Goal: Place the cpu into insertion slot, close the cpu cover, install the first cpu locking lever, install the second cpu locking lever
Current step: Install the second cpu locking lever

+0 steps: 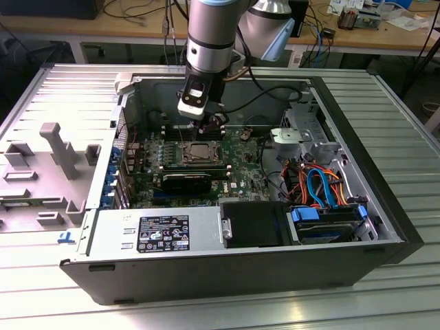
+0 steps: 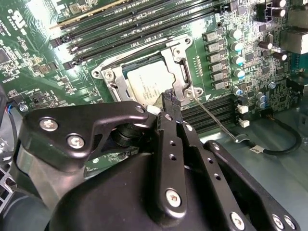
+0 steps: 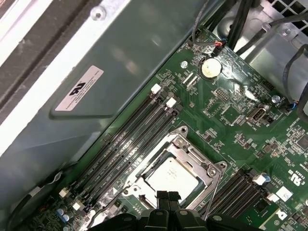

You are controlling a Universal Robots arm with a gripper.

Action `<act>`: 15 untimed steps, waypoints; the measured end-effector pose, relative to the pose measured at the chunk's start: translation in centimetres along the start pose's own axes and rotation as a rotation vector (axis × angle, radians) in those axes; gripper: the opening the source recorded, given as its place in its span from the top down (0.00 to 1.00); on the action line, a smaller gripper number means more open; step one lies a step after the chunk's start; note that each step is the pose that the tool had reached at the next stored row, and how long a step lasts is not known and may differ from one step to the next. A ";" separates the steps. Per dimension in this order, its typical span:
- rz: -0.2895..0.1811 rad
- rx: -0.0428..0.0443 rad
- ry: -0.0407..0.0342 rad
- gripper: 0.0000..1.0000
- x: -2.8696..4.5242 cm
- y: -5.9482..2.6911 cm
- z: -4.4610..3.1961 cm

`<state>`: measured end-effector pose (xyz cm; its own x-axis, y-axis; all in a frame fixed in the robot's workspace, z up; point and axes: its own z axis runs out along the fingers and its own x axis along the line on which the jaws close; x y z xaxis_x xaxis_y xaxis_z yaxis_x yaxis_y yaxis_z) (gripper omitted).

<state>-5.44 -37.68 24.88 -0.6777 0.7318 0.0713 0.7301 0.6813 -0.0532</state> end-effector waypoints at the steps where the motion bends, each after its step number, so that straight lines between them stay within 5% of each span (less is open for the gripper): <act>1: -0.004 -0.0001 0.0002 0.89 0.00 0.00 0.00; 15: -0.138 0.0023 0.0013 0.89 0.00 0.00 0.00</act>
<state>-5.43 -37.69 24.89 -0.7714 0.6314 0.0794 0.6300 0.7753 -0.0451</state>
